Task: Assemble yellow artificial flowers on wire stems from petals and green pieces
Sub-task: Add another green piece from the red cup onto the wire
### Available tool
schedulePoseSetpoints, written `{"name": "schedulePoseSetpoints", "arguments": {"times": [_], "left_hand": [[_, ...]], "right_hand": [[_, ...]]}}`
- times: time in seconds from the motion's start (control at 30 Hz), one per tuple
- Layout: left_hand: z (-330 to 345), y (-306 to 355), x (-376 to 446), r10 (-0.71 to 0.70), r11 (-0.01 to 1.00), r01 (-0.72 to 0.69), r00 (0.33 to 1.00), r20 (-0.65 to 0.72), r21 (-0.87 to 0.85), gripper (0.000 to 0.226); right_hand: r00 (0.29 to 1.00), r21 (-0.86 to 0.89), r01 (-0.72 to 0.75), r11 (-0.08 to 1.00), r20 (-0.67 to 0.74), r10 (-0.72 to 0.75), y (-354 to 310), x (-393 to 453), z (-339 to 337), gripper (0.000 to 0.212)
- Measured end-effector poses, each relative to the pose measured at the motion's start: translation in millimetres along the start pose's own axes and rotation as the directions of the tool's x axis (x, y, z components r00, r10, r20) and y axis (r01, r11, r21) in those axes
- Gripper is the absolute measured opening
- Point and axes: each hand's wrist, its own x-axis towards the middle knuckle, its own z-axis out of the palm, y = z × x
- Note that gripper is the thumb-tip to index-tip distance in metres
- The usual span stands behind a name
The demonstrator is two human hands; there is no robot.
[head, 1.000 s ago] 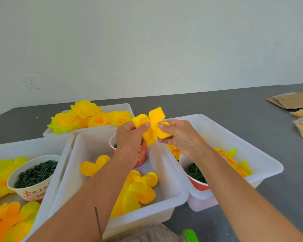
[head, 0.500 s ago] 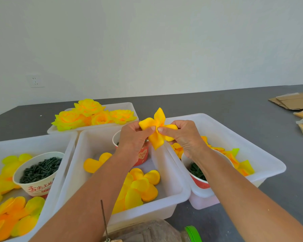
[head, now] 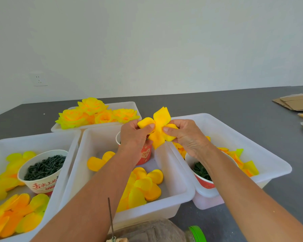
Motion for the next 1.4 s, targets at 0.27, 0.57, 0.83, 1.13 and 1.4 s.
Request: {"name": "schedulePoseSetpoints", "arguments": {"times": [0.27, 0.57, 0.83, 1.13, 1.4], "left_hand": [[3, 9, -8, -0.039, 0.999, 0.044, 0.99, 0.139, -0.03, 0.016], [5, 13, -10, -0.05, 0.998, 0.051, 0.998, 0.027, -0.032, 0.022], [2, 13, -8, -0.112, 0.972, 0.129, 0.989, 0.093, -0.194, 0.014], [5, 8, -9, 0.238, 0.968, -0.236, 0.971, -0.003, 0.089, 0.026], [8, 7, -14, 0.441, 0.846, -0.443, 0.894, 0.078, 0.296, 0.032]], "right_hand": [[0.947, -0.03, 0.052, 0.998, -0.315, -0.059, 3, 2, -5, 0.019], [0.935, -0.302, 0.256, 0.918, -0.165, -0.314, 1, -2, -1, 0.022], [0.915, -0.311, 0.289, 0.906, -0.187, -0.356, 1, 0, 0, 0.022], [0.892, -0.409, 0.048, 0.911, -0.393, -0.224, 3, 1, 1, 0.024], [0.988, 0.161, -0.083, 0.983, -0.116, 0.102, -9, -5, 4, 0.01]]}}
